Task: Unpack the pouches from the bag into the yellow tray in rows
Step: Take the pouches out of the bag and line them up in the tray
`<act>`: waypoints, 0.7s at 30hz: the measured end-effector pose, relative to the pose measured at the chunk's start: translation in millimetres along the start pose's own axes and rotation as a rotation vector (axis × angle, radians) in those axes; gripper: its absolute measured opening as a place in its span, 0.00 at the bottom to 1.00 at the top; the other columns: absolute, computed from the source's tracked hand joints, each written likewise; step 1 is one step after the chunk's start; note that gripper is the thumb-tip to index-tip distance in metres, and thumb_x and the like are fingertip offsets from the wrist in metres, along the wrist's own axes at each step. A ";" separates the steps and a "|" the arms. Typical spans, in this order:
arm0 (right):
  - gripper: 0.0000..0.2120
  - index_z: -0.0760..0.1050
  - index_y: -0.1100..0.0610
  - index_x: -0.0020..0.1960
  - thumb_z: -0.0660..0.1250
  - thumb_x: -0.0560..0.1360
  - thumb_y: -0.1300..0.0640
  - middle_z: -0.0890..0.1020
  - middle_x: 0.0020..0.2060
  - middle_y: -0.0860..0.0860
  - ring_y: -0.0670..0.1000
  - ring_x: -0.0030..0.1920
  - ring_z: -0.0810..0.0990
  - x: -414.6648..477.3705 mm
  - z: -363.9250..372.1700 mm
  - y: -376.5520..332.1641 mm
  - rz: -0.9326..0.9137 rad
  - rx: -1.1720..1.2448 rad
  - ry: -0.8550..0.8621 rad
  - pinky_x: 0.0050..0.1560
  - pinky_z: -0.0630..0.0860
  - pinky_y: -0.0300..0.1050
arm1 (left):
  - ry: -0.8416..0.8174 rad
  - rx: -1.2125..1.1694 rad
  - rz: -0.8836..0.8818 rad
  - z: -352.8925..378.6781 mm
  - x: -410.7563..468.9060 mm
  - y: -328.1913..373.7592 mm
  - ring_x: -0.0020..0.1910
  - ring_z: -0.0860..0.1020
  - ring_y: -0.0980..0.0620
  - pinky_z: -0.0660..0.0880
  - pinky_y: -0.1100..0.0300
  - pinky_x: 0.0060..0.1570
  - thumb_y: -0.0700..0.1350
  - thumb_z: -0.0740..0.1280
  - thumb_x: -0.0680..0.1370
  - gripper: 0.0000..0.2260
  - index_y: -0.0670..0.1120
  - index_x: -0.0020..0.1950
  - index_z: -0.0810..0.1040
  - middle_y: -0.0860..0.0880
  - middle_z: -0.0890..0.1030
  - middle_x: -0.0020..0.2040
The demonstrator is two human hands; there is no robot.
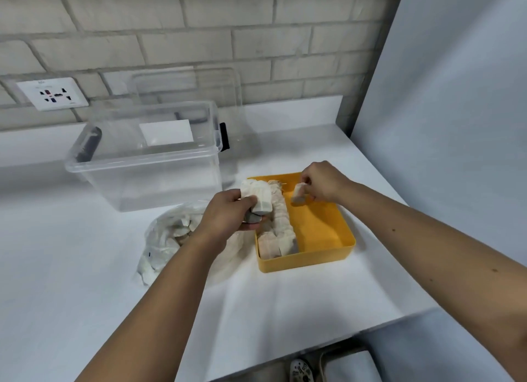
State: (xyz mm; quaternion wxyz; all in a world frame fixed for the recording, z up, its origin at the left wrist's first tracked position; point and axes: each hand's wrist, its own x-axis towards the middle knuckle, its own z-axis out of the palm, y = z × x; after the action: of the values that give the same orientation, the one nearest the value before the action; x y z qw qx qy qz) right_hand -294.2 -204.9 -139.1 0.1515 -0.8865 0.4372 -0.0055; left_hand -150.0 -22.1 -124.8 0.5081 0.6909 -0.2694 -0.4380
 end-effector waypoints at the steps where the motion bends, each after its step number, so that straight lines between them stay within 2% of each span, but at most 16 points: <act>1: 0.07 0.82 0.59 0.49 0.66 0.76 0.63 0.83 0.45 0.56 0.53 0.41 0.80 2.4 3.7 -0.8 -0.023 -0.030 -0.013 0.41 0.76 0.44 | 0.002 0.004 -0.005 0.7 0.6 -0.5 0.37 0.84 0.49 0.84 0.56 0.38 0.38 0.65 0.81 0.05 0.39 0.51 0.80 0.36 0.84 0.49; 4: 0.09 0.82 0.56 0.54 0.68 0.75 0.62 0.82 0.50 0.55 0.54 0.47 0.80 9.1 12.1 -3.8 -0.072 -0.097 -0.023 0.46 0.77 0.45 | 0.006 0.004 -0.015 1.1 2.2 -0.9 0.35 0.84 0.50 0.83 0.57 0.37 0.38 0.65 0.81 0.05 0.39 0.51 0.80 0.37 0.84 0.48; 8: 0.10 0.80 0.53 0.53 0.70 0.73 0.63 0.81 0.50 0.53 0.55 0.50 0.78 19.6 14.9 -5.9 -0.122 -0.173 0.030 0.42 0.72 0.45 | 0.003 -0.014 -0.026 1.5 2.4 -0.4 0.32 0.84 0.51 0.81 0.60 0.32 0.37 0.64 0.81 0.05 0.38 0.51 0.79 0.38 0.84 0.44; 15: 0.07 0.80 0.55 0.52 0.66 0.76 0.61 0.81 0.50 0.54 0.55 0.49 0.78 30.0 18.2 -10.1 -0.129 -0.186 0.129 0.46 0.74 0.45 | 0.008 -0.021 -0.029 0.8 2.2 -2.3 0.31 0.84 0.53 0.79 0.62 0.30 0.37 0.64 0.81 0.05 0.41 0.48 0.79 0.41 0.83 0.42; 19: 0.06 0.80 0.53 0.50 0.67 0.75 0.59 0.82 0.47 0.52 0.54 0.46 0.79 27.6 22.6 -9.9 -0.108 -0.193 0.193 0.44 0.75 0.44 | 0.010 0.022 -0.019 0.4 5.2 -6.0 0.31 0.83 0.53 0.80 0.61 0.32 0.37 0.65 0.81 0.06 0.36 0.53 0.79 0.41 0.83 0.41; 21: 0.05 0.79 0.53 0.51 0.67 0.75 0.58 0.82 0.46 0.52 0.54 0.45 0.79 25.6 25.2 -9.8 -0.098 -0.203 0.218 0.44 0.76 0.45 | 0.014 0.048 -0.015 -0.6 7.0 -8.6 0.33 0.83 0.53 0.82 0.59 0.34 0.39 0.66 0.80 0.08 0.36 0.56 0.80 0.41 0.83 0.43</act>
State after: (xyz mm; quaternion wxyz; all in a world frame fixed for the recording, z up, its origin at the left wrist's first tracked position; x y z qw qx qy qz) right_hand -267.2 -212.5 -163.7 0.0123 -0.9116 0.4057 -0.0648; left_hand -146.8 -24.7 -135.1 0.4901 0.7080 -0.2711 -0.4303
